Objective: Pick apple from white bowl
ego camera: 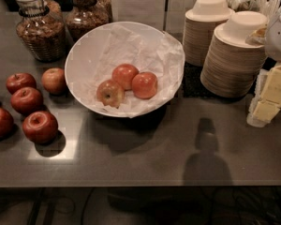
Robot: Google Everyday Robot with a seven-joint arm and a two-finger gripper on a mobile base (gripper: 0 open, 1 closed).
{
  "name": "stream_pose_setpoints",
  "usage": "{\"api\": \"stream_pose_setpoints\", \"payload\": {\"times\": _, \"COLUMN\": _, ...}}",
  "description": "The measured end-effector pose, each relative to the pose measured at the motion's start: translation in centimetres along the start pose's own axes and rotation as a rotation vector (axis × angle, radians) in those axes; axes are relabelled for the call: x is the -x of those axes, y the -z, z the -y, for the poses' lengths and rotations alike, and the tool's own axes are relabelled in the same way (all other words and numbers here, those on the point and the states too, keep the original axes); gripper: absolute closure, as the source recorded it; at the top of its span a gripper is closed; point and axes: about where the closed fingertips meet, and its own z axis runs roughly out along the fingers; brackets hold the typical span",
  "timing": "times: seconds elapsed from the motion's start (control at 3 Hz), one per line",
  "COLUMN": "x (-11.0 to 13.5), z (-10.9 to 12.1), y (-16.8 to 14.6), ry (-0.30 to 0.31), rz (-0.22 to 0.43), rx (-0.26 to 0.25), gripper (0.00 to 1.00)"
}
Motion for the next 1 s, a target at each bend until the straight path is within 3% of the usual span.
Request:
{"api": "stream_pose_setpoints", "payload": {"times": 0.33, "x": 0.3, "z": 0.1, "y": -0.1, "ry": 0.005, "rz": 0.006, "rx": -0.005, "gripper": 0.0}}
{"api": "stream_pose_setpoints", "payload": {"times": 0.67, "x": 2.6, "z": 0.4, "y": -0.5, "ry": 0.053, "rz": 0.022, "rx": -0.019, "gripper": 0.0}}
{"api": "stream_pose_setpoints", "payload": {"times": 1.0, "x": 2.6, "z": 0.4, "y": -0.5, "ry": 0.053, "rz": 0.022, "rx": -0.019, "gripper": 0.0}}
